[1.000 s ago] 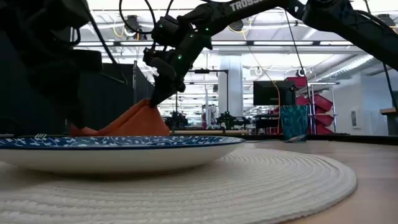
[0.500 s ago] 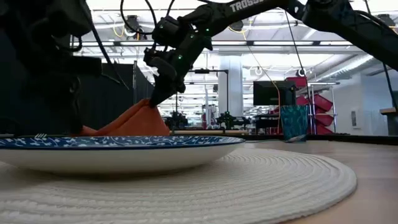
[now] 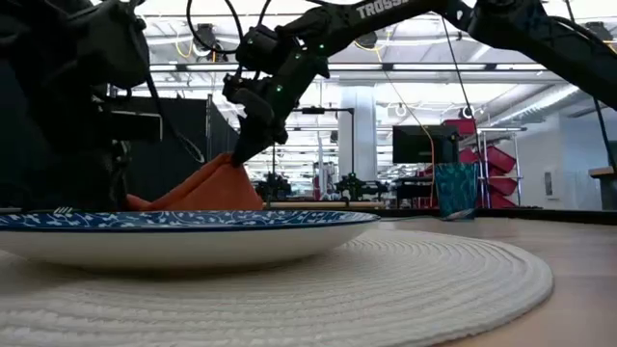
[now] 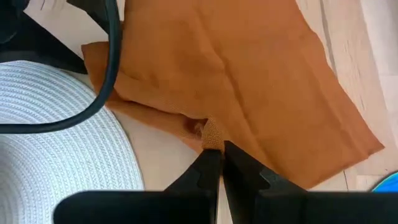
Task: Set table place
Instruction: Fold the orange table napkin
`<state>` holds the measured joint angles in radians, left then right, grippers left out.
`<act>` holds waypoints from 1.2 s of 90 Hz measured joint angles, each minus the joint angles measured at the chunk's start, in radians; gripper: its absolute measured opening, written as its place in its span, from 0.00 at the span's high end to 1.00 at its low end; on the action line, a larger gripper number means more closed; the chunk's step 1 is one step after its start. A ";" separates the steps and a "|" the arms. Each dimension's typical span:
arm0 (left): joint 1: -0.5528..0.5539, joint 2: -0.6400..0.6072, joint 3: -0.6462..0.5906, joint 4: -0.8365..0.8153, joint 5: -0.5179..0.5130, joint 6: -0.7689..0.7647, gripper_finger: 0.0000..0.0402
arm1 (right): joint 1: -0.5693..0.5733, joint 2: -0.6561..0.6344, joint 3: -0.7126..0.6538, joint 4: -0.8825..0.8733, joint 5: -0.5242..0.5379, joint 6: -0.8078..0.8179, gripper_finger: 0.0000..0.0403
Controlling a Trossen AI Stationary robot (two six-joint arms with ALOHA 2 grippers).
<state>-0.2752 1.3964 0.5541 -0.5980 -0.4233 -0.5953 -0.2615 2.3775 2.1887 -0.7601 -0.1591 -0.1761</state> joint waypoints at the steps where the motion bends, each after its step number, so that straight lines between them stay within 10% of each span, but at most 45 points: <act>1: 0.000 0.000 0.000 0.000 0.000 0.000 0.41 | 0.000 0.000 0.000 0.000 0.000 0.000 1.00; 33: 0.002 0.003 -0.005 -0.005 -0.032 0.000 0.96 | 0.000 0.000 0.000 0.000 0.000 0.000 1.00; 108: 0.198 -0.157 0.209 -0.391 -0.158 -0.105 1.00 | -0.081 -0.041 -0.001 0.001 -0.004 0.062 1.00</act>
<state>-0.0771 1.2392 0.7631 -0.9891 -0.5812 -0.6999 -0.3421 2.3363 2.1880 -0.7587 -0.1627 -0.1142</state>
